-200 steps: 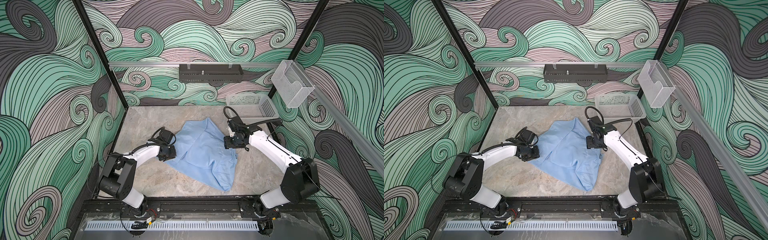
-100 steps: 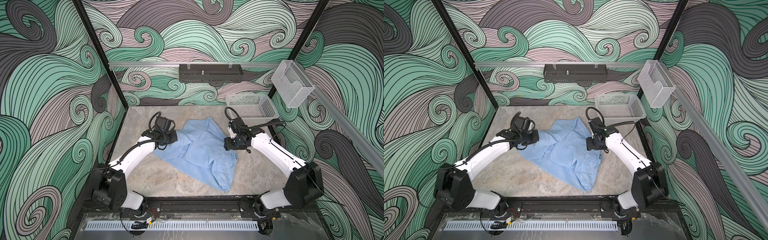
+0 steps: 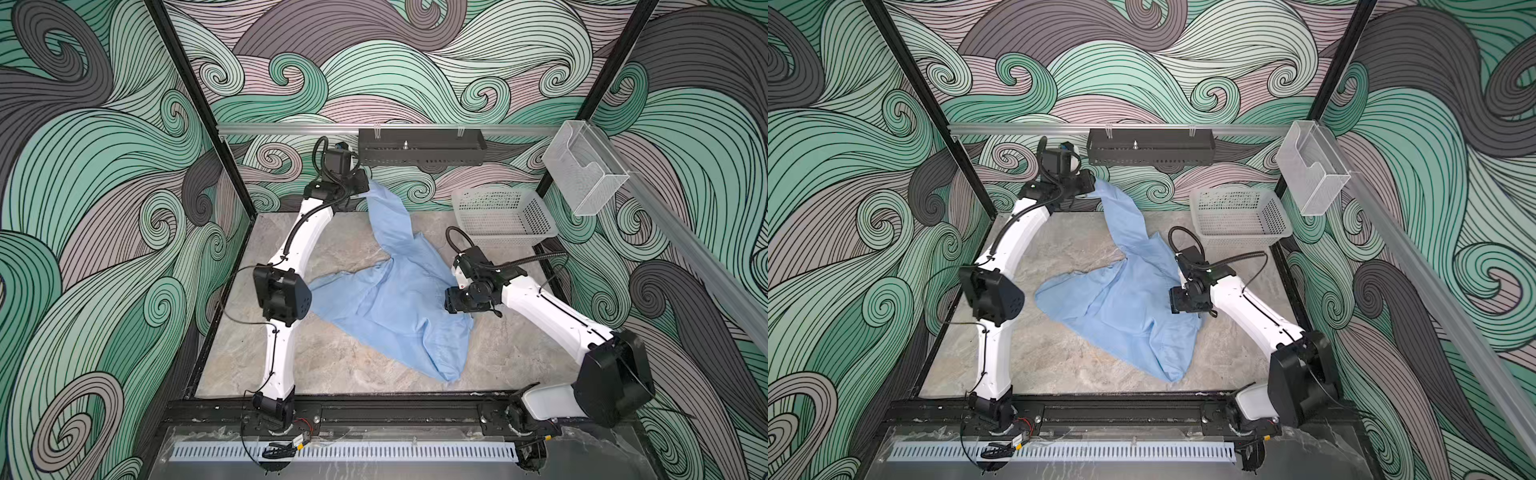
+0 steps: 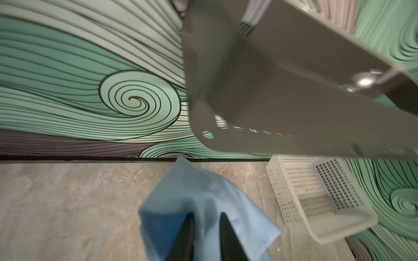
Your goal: Fold and stack the long sleeve shirts
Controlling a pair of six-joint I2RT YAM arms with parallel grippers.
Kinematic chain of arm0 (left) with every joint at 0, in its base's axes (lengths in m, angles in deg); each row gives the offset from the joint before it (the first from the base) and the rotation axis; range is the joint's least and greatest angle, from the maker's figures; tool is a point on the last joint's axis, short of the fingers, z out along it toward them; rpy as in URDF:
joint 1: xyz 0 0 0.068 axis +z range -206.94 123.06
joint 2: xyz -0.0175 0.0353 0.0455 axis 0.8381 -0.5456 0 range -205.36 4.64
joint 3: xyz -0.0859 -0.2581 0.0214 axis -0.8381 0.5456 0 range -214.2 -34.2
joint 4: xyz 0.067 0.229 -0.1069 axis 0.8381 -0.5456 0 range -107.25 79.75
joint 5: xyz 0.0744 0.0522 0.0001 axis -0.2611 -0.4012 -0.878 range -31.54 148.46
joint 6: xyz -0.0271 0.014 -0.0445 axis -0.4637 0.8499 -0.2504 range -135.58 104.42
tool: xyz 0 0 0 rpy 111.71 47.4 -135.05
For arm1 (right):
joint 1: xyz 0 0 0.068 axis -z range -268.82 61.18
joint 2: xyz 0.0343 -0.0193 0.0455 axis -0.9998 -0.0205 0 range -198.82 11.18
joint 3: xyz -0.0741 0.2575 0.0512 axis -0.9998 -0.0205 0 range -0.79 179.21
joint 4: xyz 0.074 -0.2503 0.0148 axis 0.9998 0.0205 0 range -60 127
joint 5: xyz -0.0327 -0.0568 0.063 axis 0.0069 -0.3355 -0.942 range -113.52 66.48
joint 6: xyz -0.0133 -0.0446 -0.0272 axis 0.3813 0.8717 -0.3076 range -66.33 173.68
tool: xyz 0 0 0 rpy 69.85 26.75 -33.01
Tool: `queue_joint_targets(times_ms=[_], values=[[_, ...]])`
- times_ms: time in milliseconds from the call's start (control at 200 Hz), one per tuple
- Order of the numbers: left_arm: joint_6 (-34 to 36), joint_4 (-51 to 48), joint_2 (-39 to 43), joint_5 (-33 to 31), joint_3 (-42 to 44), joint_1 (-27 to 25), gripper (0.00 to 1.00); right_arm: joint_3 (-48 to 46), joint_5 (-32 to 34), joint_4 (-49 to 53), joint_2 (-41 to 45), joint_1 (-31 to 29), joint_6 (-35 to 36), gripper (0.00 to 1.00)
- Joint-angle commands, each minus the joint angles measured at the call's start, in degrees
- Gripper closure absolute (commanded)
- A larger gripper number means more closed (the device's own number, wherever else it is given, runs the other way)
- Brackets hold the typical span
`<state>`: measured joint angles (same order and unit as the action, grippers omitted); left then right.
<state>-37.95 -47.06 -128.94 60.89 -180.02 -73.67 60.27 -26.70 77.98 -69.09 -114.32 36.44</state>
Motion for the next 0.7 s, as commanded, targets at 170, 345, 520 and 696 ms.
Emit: queue_joint_targets(times_ms=[170,345,520,696], values=[[1.10,-20.84,11.08,-1.99,7.07,0.26,0.43,-1.34,-0.58,0.14,1.71,-0.08,-1.90,0.32],[-1.46,-5.69,40.03,-0.88,56.48,-0.24,0.43,-1.69,-0.63,-2.53,-1.12,0.18,-3.90,0.30],[-0.54,-6.67,53.45,-1.99,81.17,-2.76,0.34,-0.43,-2.90,-4.16,-3.42,-0.91,-4.91,0.30],[-6.07,-6.67,54.28,-0.97,91.18,-3.84,0.31,1.93,-2.49,-3.87,-5.61,-5.36,-5.31,0.30]])
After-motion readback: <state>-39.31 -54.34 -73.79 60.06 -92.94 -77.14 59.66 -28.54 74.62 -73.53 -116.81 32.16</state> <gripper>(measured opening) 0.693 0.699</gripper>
